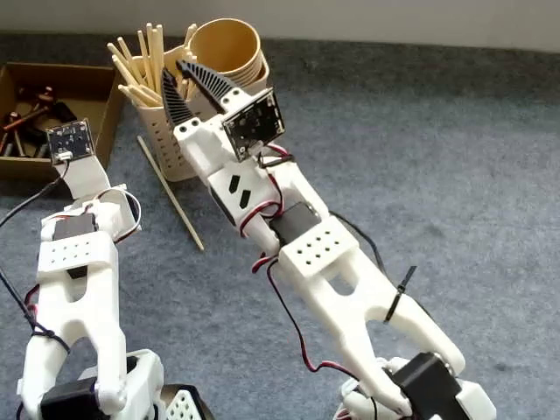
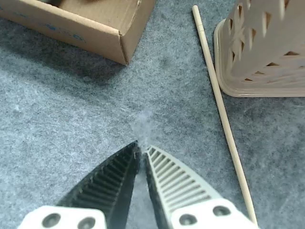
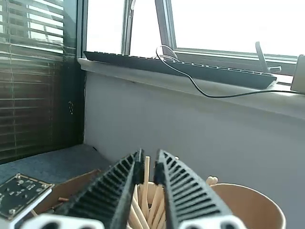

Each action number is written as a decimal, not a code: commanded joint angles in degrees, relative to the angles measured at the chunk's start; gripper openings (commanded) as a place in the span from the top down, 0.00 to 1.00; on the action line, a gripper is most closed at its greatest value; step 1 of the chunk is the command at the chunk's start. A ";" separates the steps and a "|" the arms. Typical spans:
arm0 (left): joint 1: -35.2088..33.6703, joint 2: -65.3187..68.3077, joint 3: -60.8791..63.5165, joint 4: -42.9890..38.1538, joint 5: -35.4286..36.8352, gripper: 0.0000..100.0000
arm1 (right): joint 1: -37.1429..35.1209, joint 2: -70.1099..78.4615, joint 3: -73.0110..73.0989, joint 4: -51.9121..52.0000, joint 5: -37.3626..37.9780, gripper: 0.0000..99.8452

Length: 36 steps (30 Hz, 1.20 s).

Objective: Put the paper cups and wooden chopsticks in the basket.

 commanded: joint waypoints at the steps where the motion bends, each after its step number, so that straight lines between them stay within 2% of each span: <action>1: -0.75 -1.63 -0.31 -0.88 -0.53 1.00 | -0.48 -5.58 -2.51 4.26 0.35 0.99; 7: -0.75 -1.63 -0.31 -0.88 -0.53 1.00 | -0.57 -13.76 2.59 12.35 0.35 1.00; 21: -1.36 -1.63 -0.31 -0.88 -0.53 1.00 | -0.48 -29.05 25.80 13.14 0.35 1.00; 28: -2.95 -1.63 -0.31 -2.02 -0.26 1.00 | -0.57 -29.32 27.30 33.45 0.44 0.99; 36: -3.91 -1.63 -0.40 -2.11 -0.09 1.00 | -9.45 -28.79 28.35 37.05 0.44 0.99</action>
